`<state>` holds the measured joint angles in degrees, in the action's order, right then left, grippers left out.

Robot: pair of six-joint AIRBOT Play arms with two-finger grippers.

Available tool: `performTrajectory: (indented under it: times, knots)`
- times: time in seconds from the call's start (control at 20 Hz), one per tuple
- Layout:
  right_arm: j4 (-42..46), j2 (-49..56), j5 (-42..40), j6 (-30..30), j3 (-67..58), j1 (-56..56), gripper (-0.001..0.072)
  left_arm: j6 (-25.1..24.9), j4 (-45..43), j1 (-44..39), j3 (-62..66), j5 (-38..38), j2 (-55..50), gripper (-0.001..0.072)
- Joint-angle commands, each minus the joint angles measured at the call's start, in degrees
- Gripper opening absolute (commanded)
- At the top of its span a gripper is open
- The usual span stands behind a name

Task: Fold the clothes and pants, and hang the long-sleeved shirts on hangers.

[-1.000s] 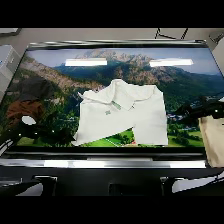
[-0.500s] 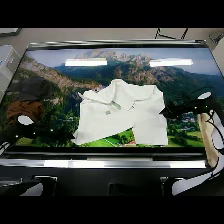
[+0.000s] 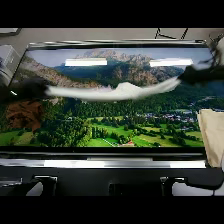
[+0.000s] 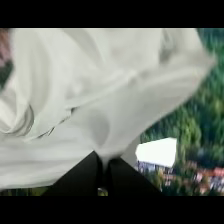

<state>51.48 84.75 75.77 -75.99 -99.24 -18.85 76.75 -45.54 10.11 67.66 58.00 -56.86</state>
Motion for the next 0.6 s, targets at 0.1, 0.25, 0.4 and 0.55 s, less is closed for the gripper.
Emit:
performTrajectory:
  times: [0.1, 0.25, 0.4, 0.55]
  knots:
    - [4.66, -23.34, -17.09, 3.72, -17.59, 0.07, 0.0041, -0.28, -2.03, 2.38, 31.32, -12.59, 8.68, 0.0019]
    - [9.62, -34.25, -17.29, 0.76, -17.55, 0.07, 0.0042, 2.38, -1.95, 2.32, 33.38, -13.14, 14.1, 0.0019]
    - [13.81, -39.95, -17.77, -3.32, -17.57, 0.07, 0.0041, 2.36, -1.99, 2.32, 33.38, -14.27, 17.73, 0.0019]
    - [16.65, -41.66, -17.2, -5.6, -17.57, 0.07, 0.0041, 2.4, -1.99, 2.32, 33.4, -17.25, 19.04, 0.0018]
